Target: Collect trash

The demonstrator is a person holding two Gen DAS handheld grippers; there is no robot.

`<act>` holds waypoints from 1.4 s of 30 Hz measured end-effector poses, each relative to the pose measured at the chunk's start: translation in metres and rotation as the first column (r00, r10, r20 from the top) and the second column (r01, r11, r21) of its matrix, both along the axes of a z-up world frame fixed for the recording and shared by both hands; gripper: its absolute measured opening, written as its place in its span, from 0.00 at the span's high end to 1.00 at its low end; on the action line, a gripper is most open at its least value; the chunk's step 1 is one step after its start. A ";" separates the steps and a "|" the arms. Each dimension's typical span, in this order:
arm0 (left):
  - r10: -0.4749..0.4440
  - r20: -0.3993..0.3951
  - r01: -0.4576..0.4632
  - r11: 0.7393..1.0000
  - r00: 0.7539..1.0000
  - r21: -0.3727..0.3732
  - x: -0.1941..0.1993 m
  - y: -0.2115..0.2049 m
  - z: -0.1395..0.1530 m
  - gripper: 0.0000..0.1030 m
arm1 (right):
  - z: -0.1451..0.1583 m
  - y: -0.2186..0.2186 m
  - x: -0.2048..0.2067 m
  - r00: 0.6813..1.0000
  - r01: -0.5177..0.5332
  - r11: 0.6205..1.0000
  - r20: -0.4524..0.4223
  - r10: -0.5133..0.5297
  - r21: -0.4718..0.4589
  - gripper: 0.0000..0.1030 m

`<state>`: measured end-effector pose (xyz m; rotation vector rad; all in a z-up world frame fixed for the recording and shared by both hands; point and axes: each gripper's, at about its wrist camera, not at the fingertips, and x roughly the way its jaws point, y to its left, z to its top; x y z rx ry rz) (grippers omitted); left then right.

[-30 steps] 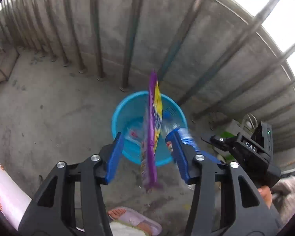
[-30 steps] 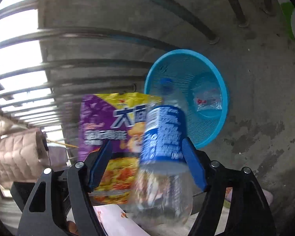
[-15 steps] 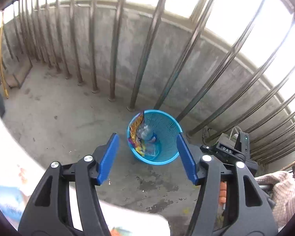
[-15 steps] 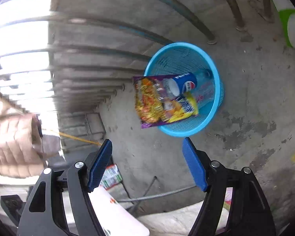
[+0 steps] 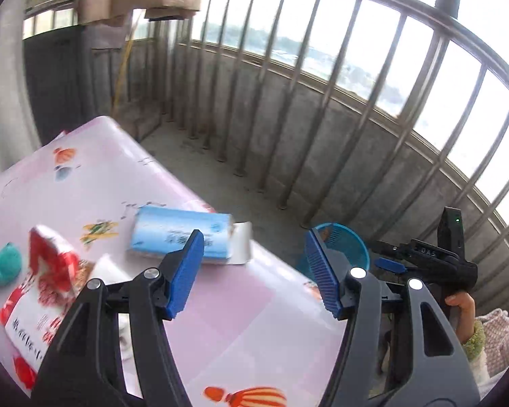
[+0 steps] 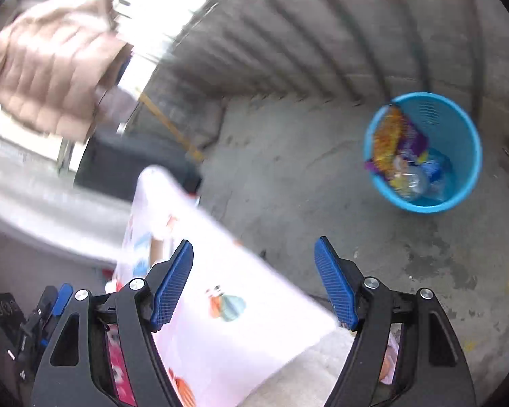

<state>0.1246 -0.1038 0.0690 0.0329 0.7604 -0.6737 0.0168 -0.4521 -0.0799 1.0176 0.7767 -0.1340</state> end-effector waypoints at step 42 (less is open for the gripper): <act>0.461 -0.261 -0.478 0.878 0.848 -0.003 0.039 0.247 -0.124 0.86 | 0.005 0.309 0.195 0.757 -0.654 0.724 -0.178 0.629 -0.221 0.65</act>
